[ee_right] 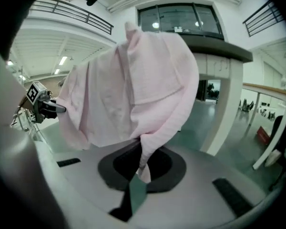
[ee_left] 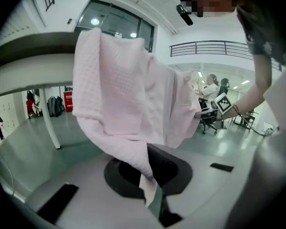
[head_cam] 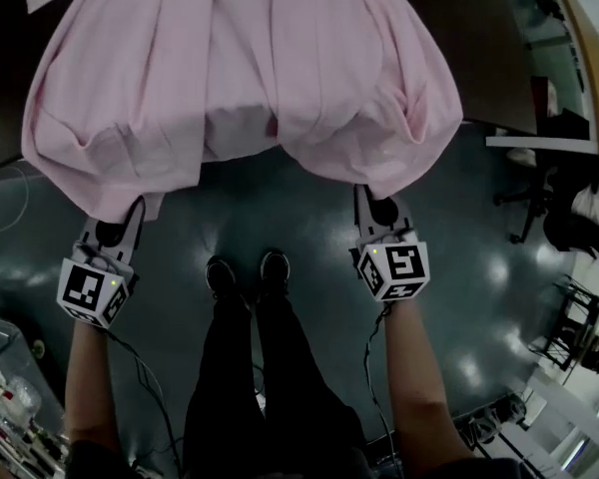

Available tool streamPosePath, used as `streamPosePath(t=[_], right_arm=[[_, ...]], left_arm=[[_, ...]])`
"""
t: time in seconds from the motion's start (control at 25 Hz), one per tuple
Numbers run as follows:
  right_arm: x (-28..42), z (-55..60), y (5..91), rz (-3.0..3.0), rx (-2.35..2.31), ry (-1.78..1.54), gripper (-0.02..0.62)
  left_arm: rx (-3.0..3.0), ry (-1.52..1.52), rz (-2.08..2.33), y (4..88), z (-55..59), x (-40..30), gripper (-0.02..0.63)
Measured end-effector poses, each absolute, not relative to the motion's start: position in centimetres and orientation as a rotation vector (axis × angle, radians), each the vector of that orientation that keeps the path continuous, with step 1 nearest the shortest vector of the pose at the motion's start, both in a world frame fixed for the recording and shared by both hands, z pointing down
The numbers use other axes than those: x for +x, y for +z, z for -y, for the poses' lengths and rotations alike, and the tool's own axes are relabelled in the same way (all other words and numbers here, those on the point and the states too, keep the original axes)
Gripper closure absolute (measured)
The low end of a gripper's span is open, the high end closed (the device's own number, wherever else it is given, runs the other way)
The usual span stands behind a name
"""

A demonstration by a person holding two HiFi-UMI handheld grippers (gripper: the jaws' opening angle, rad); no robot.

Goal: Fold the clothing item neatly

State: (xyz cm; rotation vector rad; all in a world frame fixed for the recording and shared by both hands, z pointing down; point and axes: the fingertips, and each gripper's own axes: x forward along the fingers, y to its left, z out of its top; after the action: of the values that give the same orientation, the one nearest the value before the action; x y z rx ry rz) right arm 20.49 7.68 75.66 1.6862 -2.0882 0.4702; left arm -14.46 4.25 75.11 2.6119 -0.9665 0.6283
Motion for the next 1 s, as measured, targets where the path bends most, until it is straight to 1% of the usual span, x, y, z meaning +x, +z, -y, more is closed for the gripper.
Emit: streamPosePath(t=[0.16,0.36,0.56,0.68,0.84,1.0], right_arm=[[19.0,-12.5,69.8,2.078,1.701,0.469,0.594],[16.3,-14.6,58.6,2.144,1.653,0.371,0.594],[13.6,-12.8,47.8,2.223,1.588,0.189,0.594],[13.1,-11.7,42.6,2.247,1.589,0.077,0.594],[13.5,-8.8,38.4,2.299,1.624,0.008,0.594],[14.1,-4.4,36.4,2.357,1.568,-0.053,0.594]], left_arm=[[2.593,0.555,0.904,69.1,-9.3,-14.3,0.589],[2.619,0.377,0.86,57.9,-12.7,-14.9,0.589],[2.723,0.189,0.809,47.2,-12.4,-15.5,0.589],[2.797,0.132,0.804,42.4,-11.8,-15.3,0.589],[2.853,0.071,0.822,37.8,-9.0,-14.9,0.589],[2.88,0.032,0.868,34.8,-4.1,-13.9,0.589]])
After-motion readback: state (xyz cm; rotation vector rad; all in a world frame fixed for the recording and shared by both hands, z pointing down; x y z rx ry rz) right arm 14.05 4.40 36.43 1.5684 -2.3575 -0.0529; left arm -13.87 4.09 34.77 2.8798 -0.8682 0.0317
